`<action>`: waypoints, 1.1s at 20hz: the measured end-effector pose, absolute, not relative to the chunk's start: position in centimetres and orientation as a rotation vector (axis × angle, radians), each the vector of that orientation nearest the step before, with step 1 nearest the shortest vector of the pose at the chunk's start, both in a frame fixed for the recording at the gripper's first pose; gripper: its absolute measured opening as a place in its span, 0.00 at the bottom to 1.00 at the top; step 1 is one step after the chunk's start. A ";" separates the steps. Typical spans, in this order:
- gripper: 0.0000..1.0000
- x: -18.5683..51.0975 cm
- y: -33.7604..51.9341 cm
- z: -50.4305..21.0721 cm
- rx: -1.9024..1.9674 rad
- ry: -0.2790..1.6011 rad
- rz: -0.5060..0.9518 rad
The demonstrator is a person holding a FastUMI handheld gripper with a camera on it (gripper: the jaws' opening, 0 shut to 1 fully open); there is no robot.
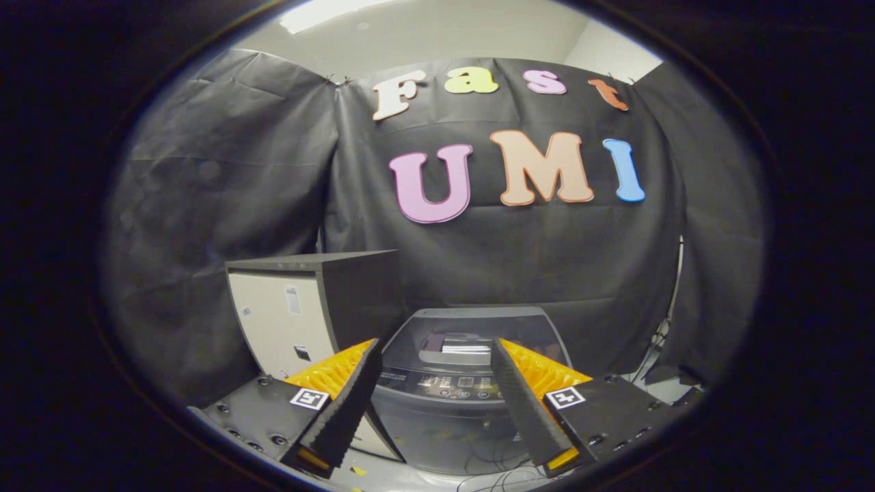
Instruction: Put the clothes into the washing machine and then close the washing machine lid.
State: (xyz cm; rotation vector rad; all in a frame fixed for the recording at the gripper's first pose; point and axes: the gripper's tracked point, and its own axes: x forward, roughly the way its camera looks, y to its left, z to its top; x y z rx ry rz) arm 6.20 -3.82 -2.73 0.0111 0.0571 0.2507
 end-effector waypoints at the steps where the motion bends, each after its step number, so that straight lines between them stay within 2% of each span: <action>1: 0.99 6.3 -4.0 -2.5 0.031 0.055 0.247; 5: 0.97 5.7 -2.7 -1.8 0.130 0.057 0.292; 22: 0.98 4.3 -1.6 -0.9 0.035 0.058 0.356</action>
